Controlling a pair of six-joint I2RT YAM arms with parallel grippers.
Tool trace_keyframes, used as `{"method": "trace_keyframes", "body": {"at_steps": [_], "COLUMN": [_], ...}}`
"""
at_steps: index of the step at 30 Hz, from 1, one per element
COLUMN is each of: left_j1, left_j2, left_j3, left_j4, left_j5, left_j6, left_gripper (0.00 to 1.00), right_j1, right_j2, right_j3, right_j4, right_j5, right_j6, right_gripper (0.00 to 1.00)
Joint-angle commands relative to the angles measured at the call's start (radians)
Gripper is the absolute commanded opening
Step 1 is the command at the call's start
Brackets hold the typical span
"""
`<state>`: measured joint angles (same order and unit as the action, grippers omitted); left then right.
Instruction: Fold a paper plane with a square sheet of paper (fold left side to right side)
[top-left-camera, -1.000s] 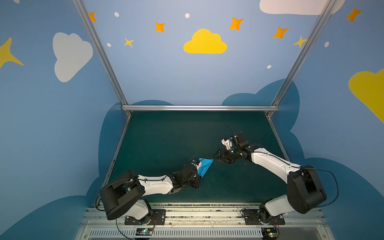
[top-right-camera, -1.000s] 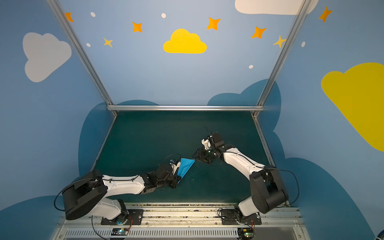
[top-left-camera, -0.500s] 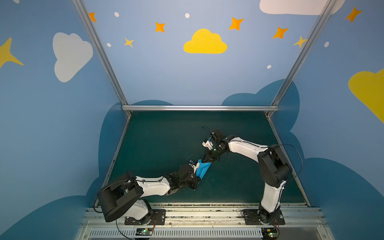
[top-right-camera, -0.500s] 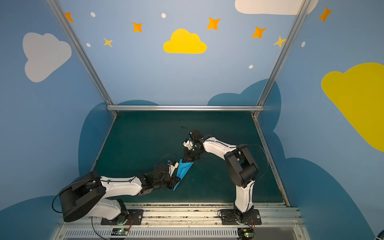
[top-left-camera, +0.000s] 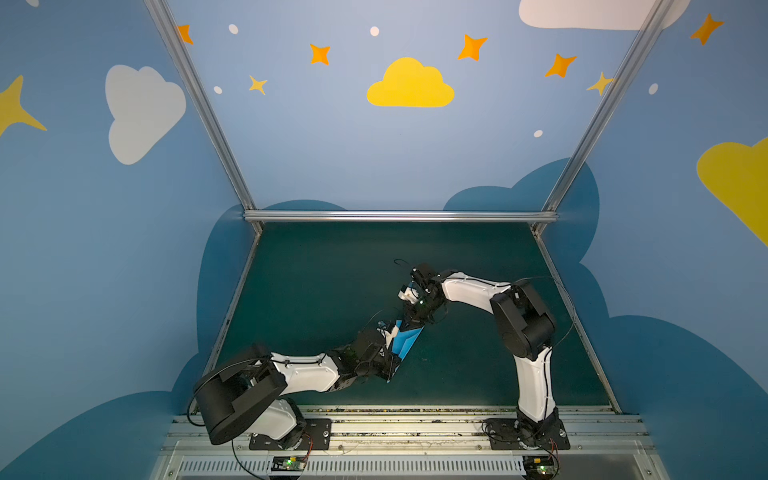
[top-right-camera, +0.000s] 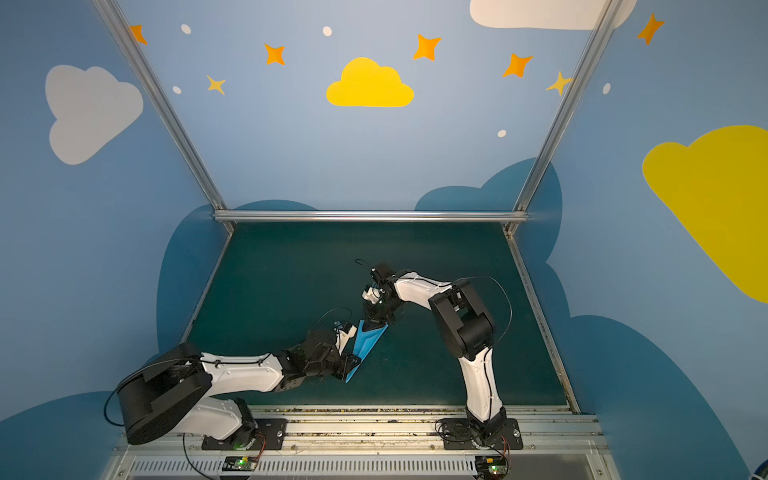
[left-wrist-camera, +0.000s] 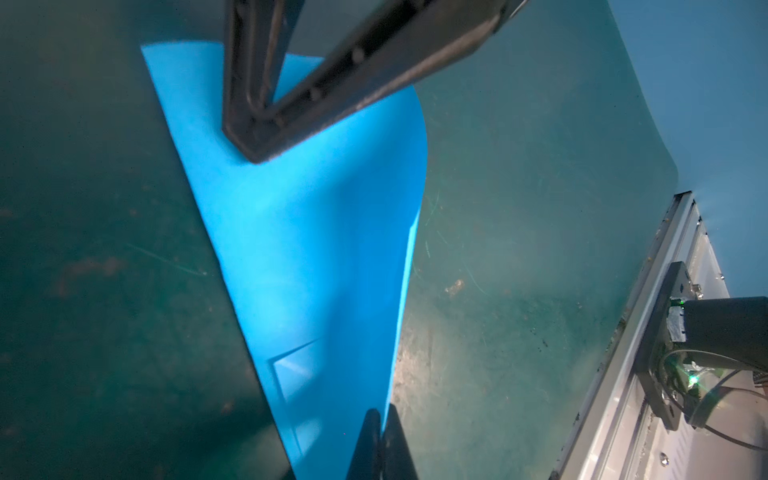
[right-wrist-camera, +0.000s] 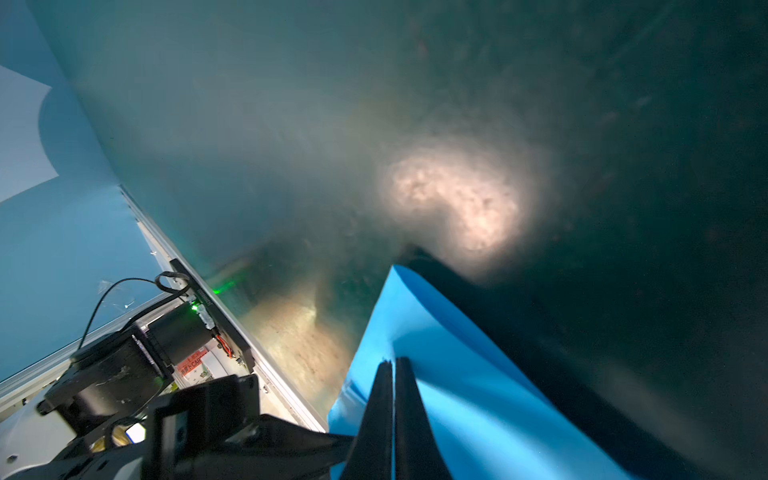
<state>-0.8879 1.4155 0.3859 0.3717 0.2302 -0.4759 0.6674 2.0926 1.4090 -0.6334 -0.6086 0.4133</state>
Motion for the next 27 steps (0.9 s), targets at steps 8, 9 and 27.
{"method": "trace_keyframes", "body": {"at_steps": [8,9,27], "left_j1": [0.018,0.021,0.067], "left_j2": [-0.045,-0.045,0.023], "left_j3": [-0.045,-0.047,-0.044], "left_j4": [0.019,0.021,0.075], "left_j5": [-0.04,-0.039,0.04], "left_j6": [-0.032,-0.035,-0.055], "left_gripper": [0.04,0.04,0.04], "right_j1": [0.001,0.002,-0.028], "right_j2": [0.04,0.043,-0.17], "right_j3": [0.038,0.039,0.032], "right_j4": [-0.064,-0.067,-0.072], "right_j5": [0.027,0.029,0.051], "right_j6": [-0.033,-0.035,-0.002], "right_gripper": [0.0,0.0,0.0]}}
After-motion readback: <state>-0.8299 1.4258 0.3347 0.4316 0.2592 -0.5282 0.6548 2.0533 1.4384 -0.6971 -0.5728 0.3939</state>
